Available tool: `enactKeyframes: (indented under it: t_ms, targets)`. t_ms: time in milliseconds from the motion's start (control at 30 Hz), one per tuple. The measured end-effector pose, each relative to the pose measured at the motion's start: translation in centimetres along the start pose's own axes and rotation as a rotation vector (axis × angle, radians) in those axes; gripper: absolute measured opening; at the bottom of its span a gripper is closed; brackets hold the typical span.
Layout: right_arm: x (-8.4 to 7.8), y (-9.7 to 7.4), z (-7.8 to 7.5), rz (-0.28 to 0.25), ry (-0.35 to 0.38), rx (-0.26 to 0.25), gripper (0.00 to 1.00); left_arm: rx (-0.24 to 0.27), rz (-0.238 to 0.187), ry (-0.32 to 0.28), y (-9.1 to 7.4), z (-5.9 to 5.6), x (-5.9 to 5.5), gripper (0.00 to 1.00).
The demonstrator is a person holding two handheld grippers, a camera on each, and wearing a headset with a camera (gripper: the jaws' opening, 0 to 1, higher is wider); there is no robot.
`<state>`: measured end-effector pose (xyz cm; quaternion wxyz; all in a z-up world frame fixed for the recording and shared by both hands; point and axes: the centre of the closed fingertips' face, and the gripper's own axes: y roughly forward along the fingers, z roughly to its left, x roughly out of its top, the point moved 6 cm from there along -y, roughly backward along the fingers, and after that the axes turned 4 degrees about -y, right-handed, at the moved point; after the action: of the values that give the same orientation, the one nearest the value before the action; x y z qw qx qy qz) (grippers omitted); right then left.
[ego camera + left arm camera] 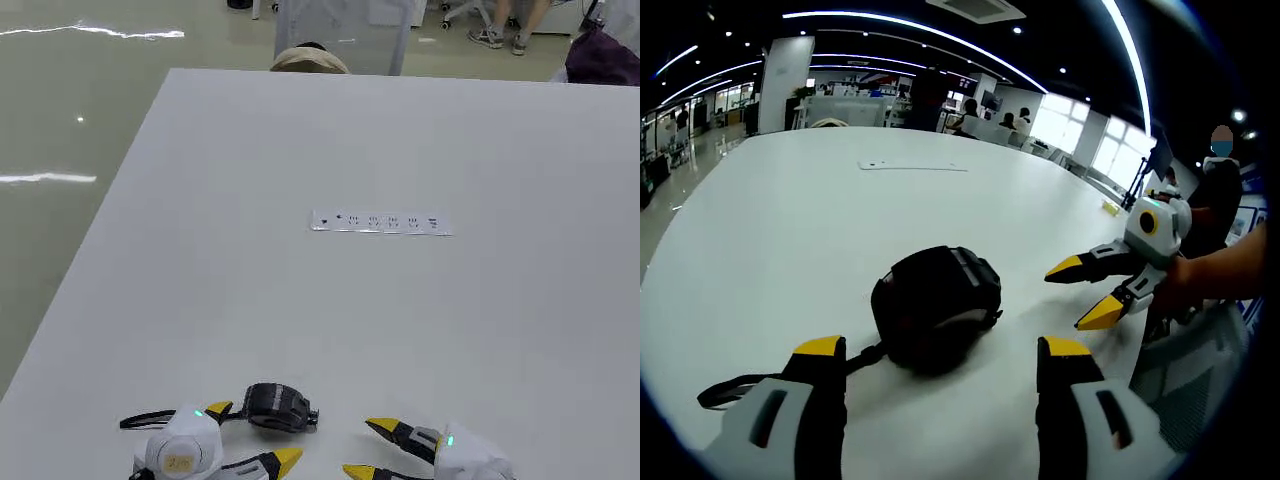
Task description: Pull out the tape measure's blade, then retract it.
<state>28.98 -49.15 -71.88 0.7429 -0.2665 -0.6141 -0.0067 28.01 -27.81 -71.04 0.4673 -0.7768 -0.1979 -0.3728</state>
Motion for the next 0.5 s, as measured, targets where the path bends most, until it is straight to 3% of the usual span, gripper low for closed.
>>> enactKeyframes:
  t_ms: [500]
  targets:
    - [-0.1, -2.4, 0.2, -0.001, -0.001, -0.036, 0.45, 0.001, 0.009, 0.009, -2.4, 1.6, -0.8, 0.76]
